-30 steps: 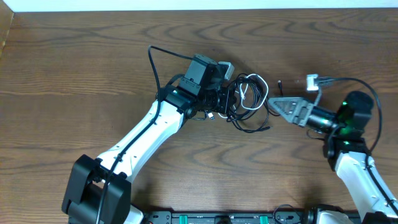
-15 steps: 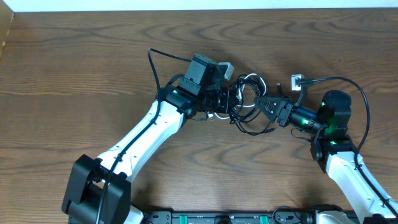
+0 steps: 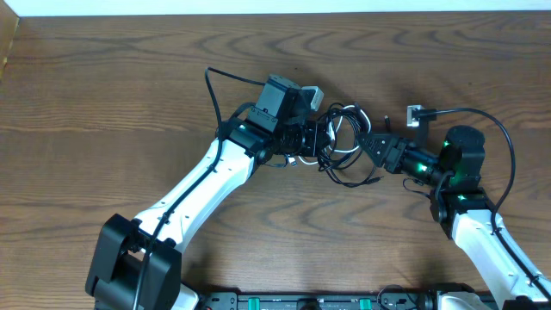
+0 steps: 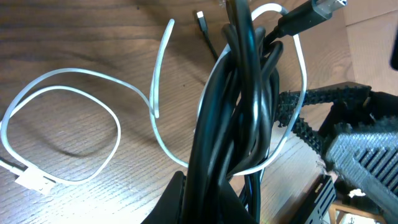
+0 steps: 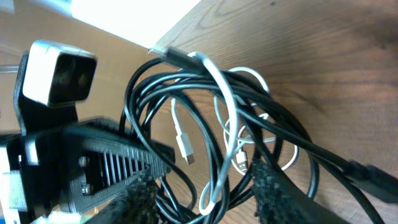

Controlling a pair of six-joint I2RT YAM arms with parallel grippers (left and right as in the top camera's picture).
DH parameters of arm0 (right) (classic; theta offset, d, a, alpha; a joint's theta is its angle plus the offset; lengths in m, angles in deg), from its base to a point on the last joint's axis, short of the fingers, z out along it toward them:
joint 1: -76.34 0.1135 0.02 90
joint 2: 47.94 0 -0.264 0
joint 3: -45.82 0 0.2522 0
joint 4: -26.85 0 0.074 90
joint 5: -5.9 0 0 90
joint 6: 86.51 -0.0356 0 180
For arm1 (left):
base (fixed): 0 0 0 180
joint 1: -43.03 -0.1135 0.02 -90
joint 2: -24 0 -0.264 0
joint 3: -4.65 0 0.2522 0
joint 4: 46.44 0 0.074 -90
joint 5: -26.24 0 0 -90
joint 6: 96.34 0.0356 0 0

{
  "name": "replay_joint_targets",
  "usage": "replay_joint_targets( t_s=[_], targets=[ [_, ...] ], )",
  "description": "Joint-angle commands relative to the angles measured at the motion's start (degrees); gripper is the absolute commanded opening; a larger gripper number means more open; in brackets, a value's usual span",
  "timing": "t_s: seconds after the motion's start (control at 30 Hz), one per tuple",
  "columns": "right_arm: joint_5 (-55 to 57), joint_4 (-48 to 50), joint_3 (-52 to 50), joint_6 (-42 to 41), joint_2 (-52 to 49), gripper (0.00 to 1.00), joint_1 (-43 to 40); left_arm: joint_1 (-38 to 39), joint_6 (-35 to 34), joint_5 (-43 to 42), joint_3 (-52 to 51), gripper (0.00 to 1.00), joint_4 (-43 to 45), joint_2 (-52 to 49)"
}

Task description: Untangle cables

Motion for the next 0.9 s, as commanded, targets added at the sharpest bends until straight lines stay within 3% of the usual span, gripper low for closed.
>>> replay_joint_targets(
  t_s=[0.0, 0.2, 0.33, 0.37, 0.4, 0.6, 0.73, 0.87],
  targets=[
    [2.73, 0.02, 0.15, -5.40, 0.09, 0.44, -0.17, 0.02, -0.66, 0.07, 0.33, 0.08, 0.28, 1.60],
    [5.46, -0.02, 0.15, -7.74, 0.04, 0.33, 1.27, 1.70, -0.57, 0.15, 0.33, 0.08, 0.33, 1.60],
    [5.66, -0.04, 0.15, -7.89, 0.04, 0.17, 1.25, 1.79, -0.57, 0.13, 0.33, 0.07, 0.31, 1.60],
    [5.64, -0.07, 0.15, -7.91, 0.04, 0.05, 1.25, 1.79, -0.57, 0.15, 0.33, 0.07, 0.35, 1.60],
    [5.62, -0.09, 0.15, -7.93, 0.04, 0.01, 1.25, 1.79, -0.55, 0.17, 0.33, 0.08, 0.35, 1.60],
    [-7.69, 5.66, 0.15, -12.41, 0.07, 0.01, 0.96, 1.79, 0.52, 10.14, 0.33, 0.07, -0.09, 1.57],
    [-16.46, 23.39, 0.17, -18.95, 0.07, 0.01, 0.09, 1.79, 2.43, 20.17, 0.33, 0.07, -0.09, 1.49],
    [-17.94, 37.83, 0.15, -25.46, 0.04, 0.01, -1.20, 1.79, 2.40, 22.03, 0.33, 0.07, -0.11, 1.49]
  ],
)
